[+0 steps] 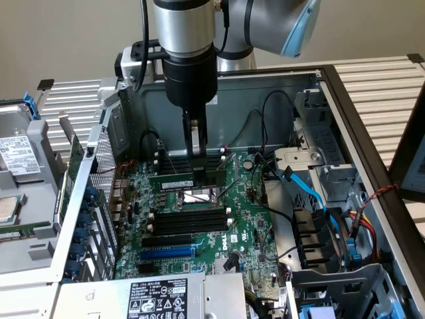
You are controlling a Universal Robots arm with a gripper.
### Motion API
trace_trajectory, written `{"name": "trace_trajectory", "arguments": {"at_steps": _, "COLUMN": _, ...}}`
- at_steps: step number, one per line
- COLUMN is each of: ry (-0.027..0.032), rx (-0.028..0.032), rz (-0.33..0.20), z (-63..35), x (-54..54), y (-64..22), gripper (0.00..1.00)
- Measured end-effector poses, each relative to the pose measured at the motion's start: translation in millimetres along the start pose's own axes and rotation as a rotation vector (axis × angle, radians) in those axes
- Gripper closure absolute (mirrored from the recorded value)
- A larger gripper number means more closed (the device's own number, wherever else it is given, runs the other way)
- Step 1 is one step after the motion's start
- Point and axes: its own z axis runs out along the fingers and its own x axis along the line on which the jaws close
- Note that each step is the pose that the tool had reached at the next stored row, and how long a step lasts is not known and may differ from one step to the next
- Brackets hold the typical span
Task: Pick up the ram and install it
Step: 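Insert the ram into the slot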
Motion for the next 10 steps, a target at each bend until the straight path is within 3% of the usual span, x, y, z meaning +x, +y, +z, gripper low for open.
{"name": "trace_trajectory", "arguments": {"at_steps": 10, "ry": -0.0001, "rx": 0.0, "rz": 0.0, "z": 13.8, "x": 7.2, "y": 0.4, "gripper": 0.88}}
